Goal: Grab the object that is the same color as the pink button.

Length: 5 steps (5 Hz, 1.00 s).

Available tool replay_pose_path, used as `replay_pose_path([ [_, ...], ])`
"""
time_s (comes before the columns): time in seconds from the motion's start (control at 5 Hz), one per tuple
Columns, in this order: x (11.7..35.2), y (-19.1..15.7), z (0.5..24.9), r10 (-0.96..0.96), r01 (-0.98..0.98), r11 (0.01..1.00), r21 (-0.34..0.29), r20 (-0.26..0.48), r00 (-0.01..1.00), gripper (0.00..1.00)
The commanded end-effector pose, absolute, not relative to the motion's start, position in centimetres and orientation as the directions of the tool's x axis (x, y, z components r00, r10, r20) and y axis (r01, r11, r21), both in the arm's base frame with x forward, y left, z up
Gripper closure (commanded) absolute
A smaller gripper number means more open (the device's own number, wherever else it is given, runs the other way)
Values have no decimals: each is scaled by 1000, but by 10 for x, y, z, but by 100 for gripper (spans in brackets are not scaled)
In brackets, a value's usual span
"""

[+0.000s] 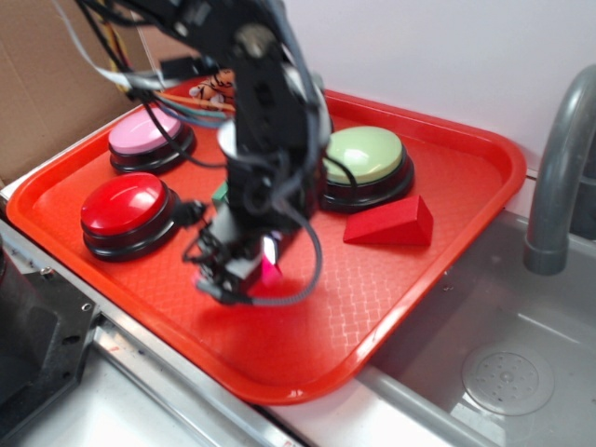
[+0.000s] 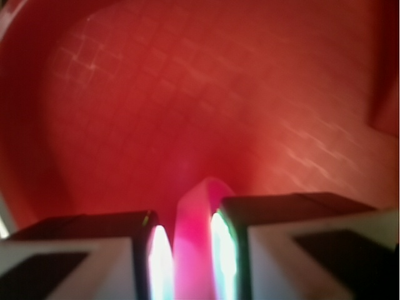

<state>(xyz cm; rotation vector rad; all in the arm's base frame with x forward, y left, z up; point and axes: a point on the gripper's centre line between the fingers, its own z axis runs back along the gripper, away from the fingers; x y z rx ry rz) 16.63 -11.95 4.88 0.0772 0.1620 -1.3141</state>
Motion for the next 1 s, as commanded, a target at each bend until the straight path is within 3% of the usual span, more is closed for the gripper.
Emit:
replay_pose_path([
  [0.0, 142, -93, 152, -754, 766, 642, 30, -154, 638, 100],
  [0.2, 126, -60, 184, -548, 581, 803, 135, -214, 808, 100],
  [0.4, 131, -26, 215, -332, 360, 922, 141, -188, 924, 100],
  [0.6, 123, -29, 232, -92, 111, 981, 159, -120, 989, 100],
  [0.8, 118, -28, 233, 152, -136, 982, 133, -118, 981, 100],
])
